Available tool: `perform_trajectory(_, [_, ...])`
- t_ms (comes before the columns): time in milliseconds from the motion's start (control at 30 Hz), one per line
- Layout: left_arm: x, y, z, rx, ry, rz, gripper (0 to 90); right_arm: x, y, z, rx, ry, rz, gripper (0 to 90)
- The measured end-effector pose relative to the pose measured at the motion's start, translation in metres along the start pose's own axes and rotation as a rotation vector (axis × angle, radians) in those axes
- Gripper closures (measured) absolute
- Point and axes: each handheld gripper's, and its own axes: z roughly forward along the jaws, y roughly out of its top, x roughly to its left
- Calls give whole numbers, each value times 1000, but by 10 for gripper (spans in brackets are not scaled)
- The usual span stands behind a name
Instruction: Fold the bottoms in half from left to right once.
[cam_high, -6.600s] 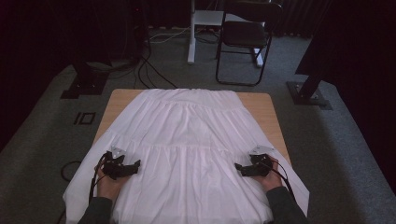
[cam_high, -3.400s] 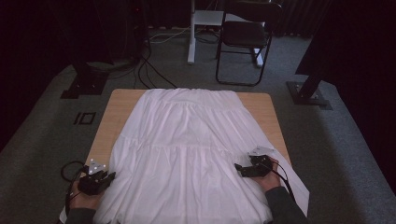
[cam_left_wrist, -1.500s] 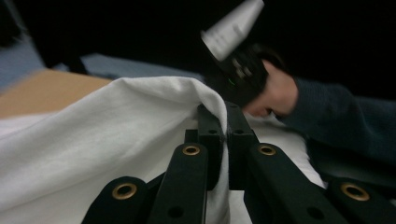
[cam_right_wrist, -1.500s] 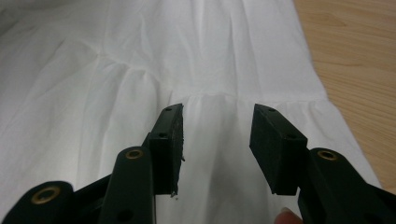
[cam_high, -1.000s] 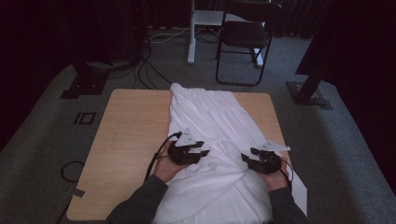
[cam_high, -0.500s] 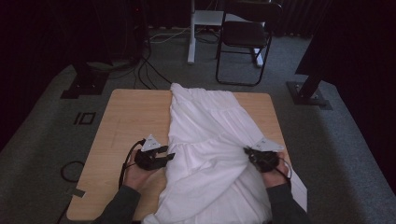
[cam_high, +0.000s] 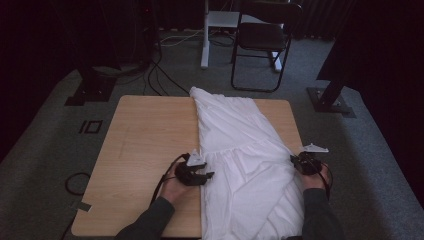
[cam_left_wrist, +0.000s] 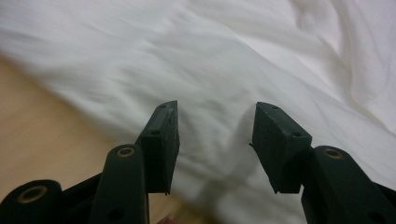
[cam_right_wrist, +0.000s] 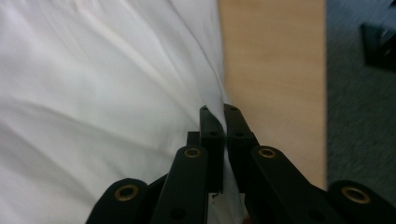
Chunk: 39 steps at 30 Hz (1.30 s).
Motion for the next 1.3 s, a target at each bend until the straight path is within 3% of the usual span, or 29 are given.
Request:
perform_trajectory(67, [-8, -2, 17, 68, 30, 42, 533, -1, -6, 4, 2, 6, 7, 868])
perform_trajectory(100, [-10, -4, 23, 86, 36, 59, 586, -2, -7, 3, 3, 13, 18, 861])
perform_trajectory(133, [-9, -5, 23, 70, 37, 55, 615, -2, -7, 3, 7, 16, 21, 858])
perform_trajectory(233, [-3, -3, 20, 97, 80, 73, 799, 0, -7, 2, 8, 17, 23, 859])
perform_trajectory(333, [3, -4, 18, 106, 96, 79, 842, 2, -7, 2, 9, 24, 34, 861])
perform_trajectory(367, [11, -5, 15, 115, 121, 76, 842, 5, -7, 2, 10, 31, 36, 861])
perform_trajectory(533, [43, -11, 6, 120, 185, 17, 851, 26, -4, 4, 14, 76, -3, 859])
perform_trajectory(667, [68, -13, 1, 140, 258, -1, 853, 40, 4, 11, 20, 117, -39, 856])
perform_trajectory(900, [104, -9, 2, 178, 385, -36, 858, 57, 31, 35, 31, 149, -75, 861])
perform_trajectory(1133, [136, -17, -10, 201, 485, -141, 859, 69, 57, 60, 39, 179, -87, 861])
perform_trajectory(1200, [141, -19, -13, 191, 472, -169, 858, 70, 62, 66, 26, 172, -83, 861])
perform_trajectory(1300, [140, -18, -15, 183, 449, -176, 830, 69, 67, 71, 29, 129, -27, 815])
